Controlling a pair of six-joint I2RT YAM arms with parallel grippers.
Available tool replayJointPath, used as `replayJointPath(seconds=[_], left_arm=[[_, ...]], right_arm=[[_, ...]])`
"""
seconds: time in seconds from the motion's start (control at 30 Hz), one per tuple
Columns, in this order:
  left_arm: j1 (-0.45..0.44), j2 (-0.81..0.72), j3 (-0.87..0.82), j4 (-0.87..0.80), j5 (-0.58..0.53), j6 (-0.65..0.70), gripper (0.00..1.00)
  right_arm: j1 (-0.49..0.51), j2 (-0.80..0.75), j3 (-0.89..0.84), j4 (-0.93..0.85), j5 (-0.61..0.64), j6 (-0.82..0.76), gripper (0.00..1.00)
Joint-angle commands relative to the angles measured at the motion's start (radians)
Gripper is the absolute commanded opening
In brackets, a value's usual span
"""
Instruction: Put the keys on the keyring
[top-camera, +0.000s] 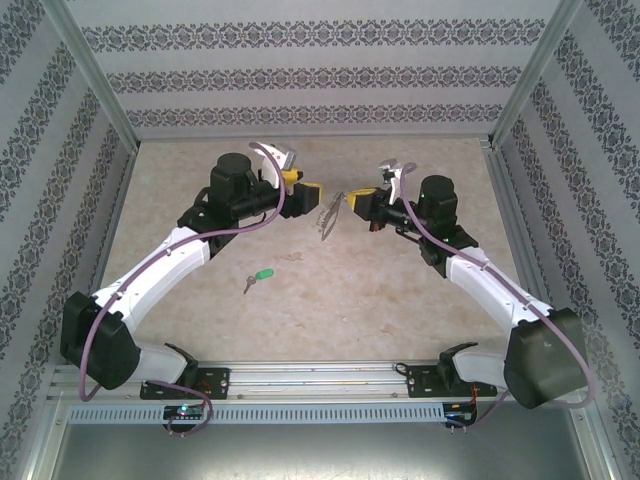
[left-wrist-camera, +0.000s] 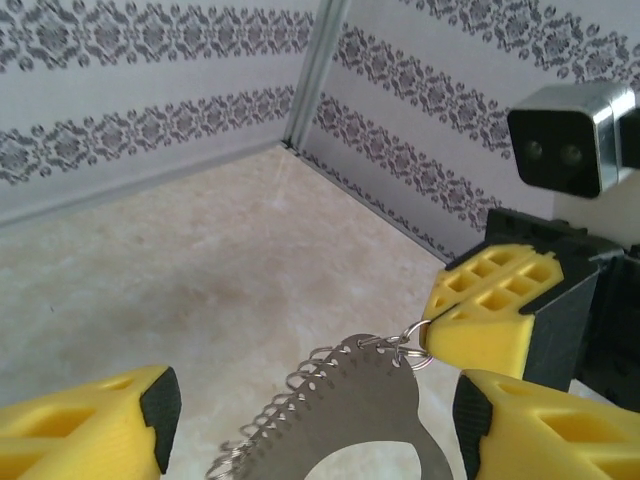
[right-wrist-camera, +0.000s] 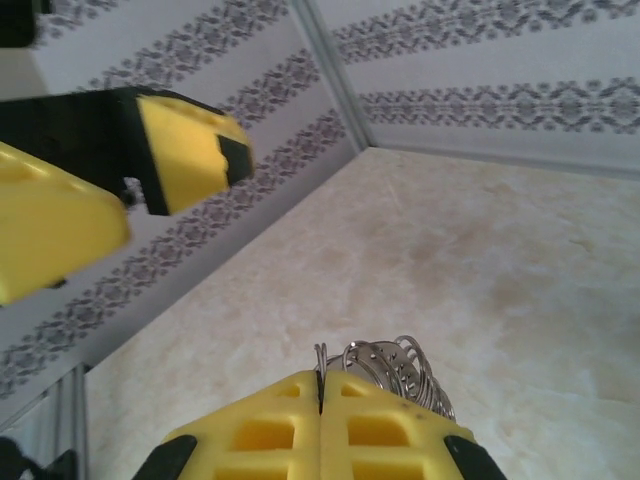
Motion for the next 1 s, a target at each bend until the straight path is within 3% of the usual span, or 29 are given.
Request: replayJointPath(seconds=[0.0, 0.3, 0.57, 0.7, 0.97], left_arm=[[0.008, -0.01, -0.022, -0.013, 0.075, -0.02, 0.7], [0.009, 0.004, -0.113, 0.106, 0.177, -0.078, 0.56], [0.012, 0.03, -0.16, 0.196, 0.19, -0.092, 0.41], [0.038, 0.039, -0.184, 0.247, 0.177, -0.117, 0.37], [0.092, 0.09, -0.203, 0.372, 0.279, -0.212, 0.26]], right_arm=[[-0.01, 0.021, 0.02, 0.079, -0.144, 0.027, 0.0], [-0.009, 0.058, 0.001, 0.118, -0.204, 0.059, 0.0], [-0.009, 0.193, 0.049, 0.183, -0.256, 0.091, 0.0], [-0.008, 0.247, 0.074, 0.217, -0.273, 0.114, 0.0], [-0.002, 0.289, 0.092, 0.238, -0.277, 0.127, 0.0]])
